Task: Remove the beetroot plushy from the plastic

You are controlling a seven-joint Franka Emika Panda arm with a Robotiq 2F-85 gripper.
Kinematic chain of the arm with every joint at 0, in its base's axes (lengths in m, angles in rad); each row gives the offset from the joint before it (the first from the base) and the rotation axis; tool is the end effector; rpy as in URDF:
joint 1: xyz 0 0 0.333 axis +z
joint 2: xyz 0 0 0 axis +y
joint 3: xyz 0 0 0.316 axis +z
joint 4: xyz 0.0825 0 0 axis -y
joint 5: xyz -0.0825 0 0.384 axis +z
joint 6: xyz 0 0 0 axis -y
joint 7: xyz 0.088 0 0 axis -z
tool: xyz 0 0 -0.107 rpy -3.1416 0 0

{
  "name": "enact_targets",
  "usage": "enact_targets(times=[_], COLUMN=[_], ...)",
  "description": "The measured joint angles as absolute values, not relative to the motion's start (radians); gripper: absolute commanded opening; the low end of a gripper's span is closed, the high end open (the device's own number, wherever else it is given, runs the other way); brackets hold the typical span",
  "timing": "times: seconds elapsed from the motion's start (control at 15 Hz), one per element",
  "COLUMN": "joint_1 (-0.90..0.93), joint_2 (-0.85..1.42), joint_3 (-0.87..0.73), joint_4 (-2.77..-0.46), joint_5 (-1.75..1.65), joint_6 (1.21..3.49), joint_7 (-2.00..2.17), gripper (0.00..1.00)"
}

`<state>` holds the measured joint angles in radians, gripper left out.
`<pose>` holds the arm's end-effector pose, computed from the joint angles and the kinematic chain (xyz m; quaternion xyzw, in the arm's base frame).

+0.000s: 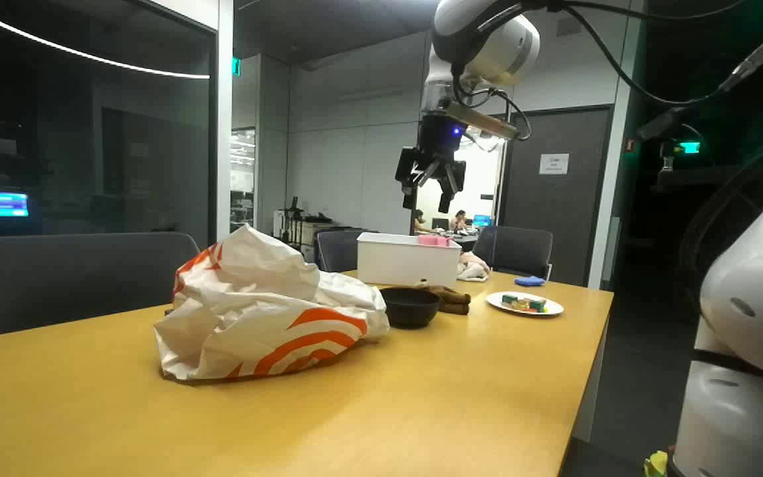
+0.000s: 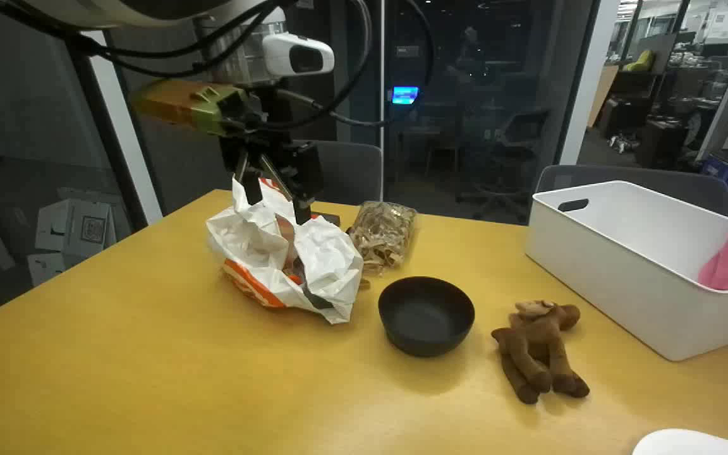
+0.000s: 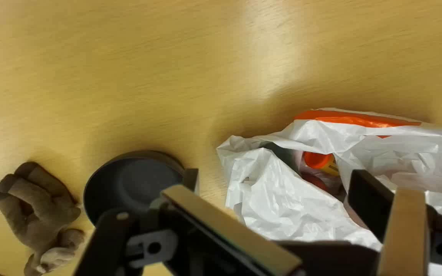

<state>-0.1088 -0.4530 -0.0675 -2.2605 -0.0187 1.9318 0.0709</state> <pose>0.4219 -0.0799 0.5476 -0.9911 0.1179 -0.0619 0.0027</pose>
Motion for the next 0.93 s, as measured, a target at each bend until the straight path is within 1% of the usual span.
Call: enact_targets(times=[0.67, 0.93], joint_1=[-0.105, -0.044], joint_2=[-0.436, -0.355], joint_3=[-0.068, -0.086], joint_4=[-2.252, -2.235], joint_5=[-0.012, 0.188], joint_6=[1.934, 2.023], joint_7=[0.062, -0.043], gripper=[1.00, 1.00])
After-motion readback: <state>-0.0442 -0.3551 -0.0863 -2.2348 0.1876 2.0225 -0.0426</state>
